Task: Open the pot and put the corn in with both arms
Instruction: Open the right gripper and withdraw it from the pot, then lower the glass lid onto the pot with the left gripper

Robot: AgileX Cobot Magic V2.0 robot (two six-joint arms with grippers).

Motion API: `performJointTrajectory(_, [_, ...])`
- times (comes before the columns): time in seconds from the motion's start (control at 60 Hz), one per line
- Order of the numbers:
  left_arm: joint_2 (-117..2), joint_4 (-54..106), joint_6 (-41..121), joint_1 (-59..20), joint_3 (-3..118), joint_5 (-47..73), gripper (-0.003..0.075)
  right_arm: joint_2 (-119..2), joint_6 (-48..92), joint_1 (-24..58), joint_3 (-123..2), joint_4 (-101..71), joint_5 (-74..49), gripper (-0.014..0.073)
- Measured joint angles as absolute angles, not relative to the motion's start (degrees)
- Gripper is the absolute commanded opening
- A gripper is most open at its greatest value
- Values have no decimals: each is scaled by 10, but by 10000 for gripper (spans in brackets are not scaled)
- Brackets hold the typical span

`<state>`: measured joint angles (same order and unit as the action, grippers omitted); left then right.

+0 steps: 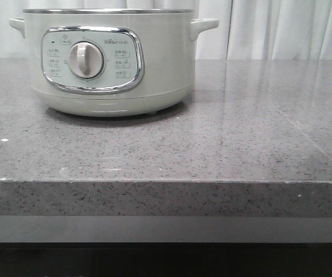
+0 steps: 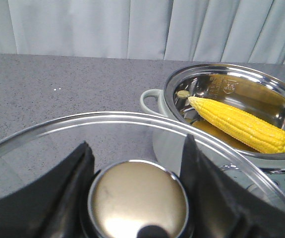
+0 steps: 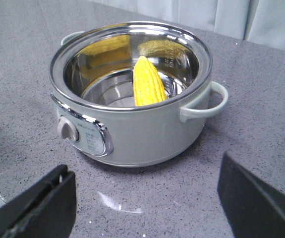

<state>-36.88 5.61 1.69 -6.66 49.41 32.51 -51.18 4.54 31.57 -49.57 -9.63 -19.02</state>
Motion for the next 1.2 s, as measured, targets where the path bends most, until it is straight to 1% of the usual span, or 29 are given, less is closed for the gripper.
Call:
performJointTrajectory(0.2, [-369, 56, 17, -67, 494, 325, 221, -484, 45, 316, -464, -96, -174, 601])
performJointTrajectory(0.967, [-369, 56, 17, -67, 494, 325, 221, -484, 45, 316, -463, -96, -166, 601])
performJointTrajectory(1.201, [-379, 94, 17, -68, 494, 272, 221, -484, 45, 316, -463, -96, -166, 601])
